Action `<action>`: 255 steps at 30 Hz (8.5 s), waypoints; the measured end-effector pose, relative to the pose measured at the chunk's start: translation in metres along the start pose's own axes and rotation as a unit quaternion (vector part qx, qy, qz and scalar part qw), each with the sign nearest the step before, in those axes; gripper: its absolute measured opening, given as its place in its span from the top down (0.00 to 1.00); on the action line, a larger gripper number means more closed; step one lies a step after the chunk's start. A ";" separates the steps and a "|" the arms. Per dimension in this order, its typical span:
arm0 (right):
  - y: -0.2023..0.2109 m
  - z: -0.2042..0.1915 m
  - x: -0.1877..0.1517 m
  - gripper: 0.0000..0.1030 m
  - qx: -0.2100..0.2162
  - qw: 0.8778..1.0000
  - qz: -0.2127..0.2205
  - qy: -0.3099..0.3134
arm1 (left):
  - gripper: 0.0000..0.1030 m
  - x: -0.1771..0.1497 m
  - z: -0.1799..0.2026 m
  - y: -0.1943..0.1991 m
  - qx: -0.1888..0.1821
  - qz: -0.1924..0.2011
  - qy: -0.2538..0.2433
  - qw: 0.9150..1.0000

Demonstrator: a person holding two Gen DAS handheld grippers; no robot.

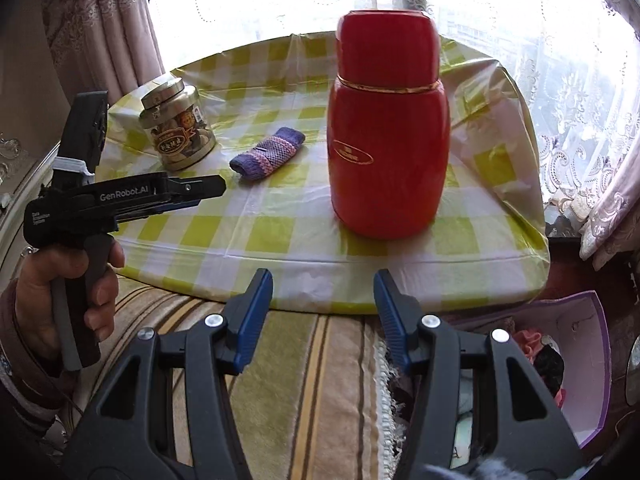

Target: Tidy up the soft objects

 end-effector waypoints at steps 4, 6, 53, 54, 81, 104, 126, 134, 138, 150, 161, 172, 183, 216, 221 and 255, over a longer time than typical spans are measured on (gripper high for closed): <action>-0.008 -0.039 0.025 0.41 0.023 0.999 0.008 0.023 | 0.40 0.004 -0.031 -0.002 0.000 0.002 0.057 0.998; -0.012 -0.059 0.039 0.34 0.038 0.999 0.014 0.036 | 0.40 0.004 -0.046 -0.004 0.002 0.003 0.087 0.996; -0.294 -0.077 0.162 0.29 0.014 0.992 -0.085 -0.087 | 0.68 0.070 -0.172 -0.091 0.040 0.008 0.136 0.990; -0.296 -0.075 0.159 0.33 0.013 0.992 -0.089 -0.087 | 0.67 0.070 -0.172 -0.091 0.036 0.013 0.141 0.989; -0.211 -0.094 0.089 0.67 0.011 0.999 -0.035 0.010 | 0.82 0.049 -0.141 -0.038 -0.007 0.061 0.128 0.990; -0.077 -0.033 0.016 0.67 -0.006 1.000 -0.009 -0.020 | 0.83 -0.020 -0.005 0.020 -0.080 0.048 0.078 0.993; 0.024 0.105 -0.032 0.67 -0.075 0.991 0.023 -0.105 | 0.83 -0.058 0.160 -0.018 -0.136 -0.032 -0.023 0.990; 0.059 0.168 -0.045 0.66 -0.121 0.981 0.039 -0.144 | 0.81 -0.070 0.225 -0.039 -0.148 -0.059 -0.066 0.985; 0.073 0.198 -0.045 0.59 -0.169 0.972 0.055 -0.152 | 0.75 -0.078 0.248 -0.048 -0.140 -0.073 -0.091 0.983; 0.115 0.237 -0.074 0.30 -0.254 0.954 0.054 -0.149 | 0.26 -0.127 0.250 -0.031 -0.125 -0.124 -0.114 0.978; 0.148 0.233 -0.133 0.28 -0.276 0.945 0.030 -0.171 | 0.14 -0.144 0.250 -0.018 -0.094 -0.123 -0.159 0.975; 0.142 0.231 -0.133 0.28 -0.270 0.947 0.026 -0.172 | 0.01 -0.144 0.260 -0.021 -0.112 -0.109 -0.171 0.973; 0.139 0.231 -0.135 0.28 -0.269 0.947 0.020 -0.172 | 0.01 -0.143 0.257 -0.022 -0.117 -0.114 -0.156 0.974; 0.134 0.232 -0.139 0.28 -0.268 0.948 0.011 -0.172 | 0.01 -0.145 0.258 -0.027 -0.103 -0.116 -0.168 0.973; 0.134 0.232 -0.140 0.28 -0.268 0.948 0.011 -0.172 | 0.01 -0.145 0.258 -0.027 -0.103 -0.116 -0.168 0.973; 0.133 0.233 -0.141 0.28 -0.268 0.948 0.009 -0.173 | 0.01 -0.145 0.258 -0.026 -0.103 -0.116 -0.168 0.973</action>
Point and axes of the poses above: each gripper's, at about its wrist camera, not at the fingertips, and y roughly against the way its jaws point, z to its right, x to its top, the point moved 10 cm from there along -y, roughly the way its jaws point, and after that the axes turned 13 degrees about -y, right-handed, at the moved point
